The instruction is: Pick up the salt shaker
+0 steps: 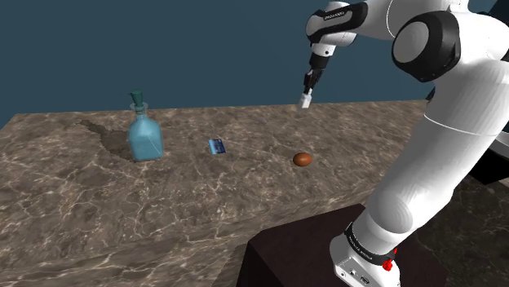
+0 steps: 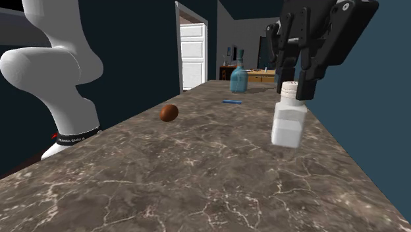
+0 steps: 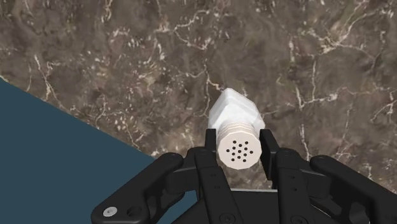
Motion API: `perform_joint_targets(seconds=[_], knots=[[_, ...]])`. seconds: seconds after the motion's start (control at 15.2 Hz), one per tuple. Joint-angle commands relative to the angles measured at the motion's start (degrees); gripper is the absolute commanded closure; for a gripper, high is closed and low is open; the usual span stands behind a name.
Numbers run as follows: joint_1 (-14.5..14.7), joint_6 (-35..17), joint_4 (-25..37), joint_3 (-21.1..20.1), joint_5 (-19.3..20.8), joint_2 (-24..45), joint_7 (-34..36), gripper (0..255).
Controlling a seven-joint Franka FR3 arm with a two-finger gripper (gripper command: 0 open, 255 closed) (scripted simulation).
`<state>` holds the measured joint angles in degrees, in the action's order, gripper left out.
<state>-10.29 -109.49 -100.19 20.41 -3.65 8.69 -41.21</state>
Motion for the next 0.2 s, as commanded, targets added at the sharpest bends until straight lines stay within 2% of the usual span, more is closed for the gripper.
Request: perform_joint_targets(seconds=[0.0, 0.13], knots=[[0.03, 1.63, 1.49, 0.00, 0.09, -0.14, 0.15, 255], [0.03, 1.74, 1.58, 0.00, 0.09, -0.16, 0.16, 255]])
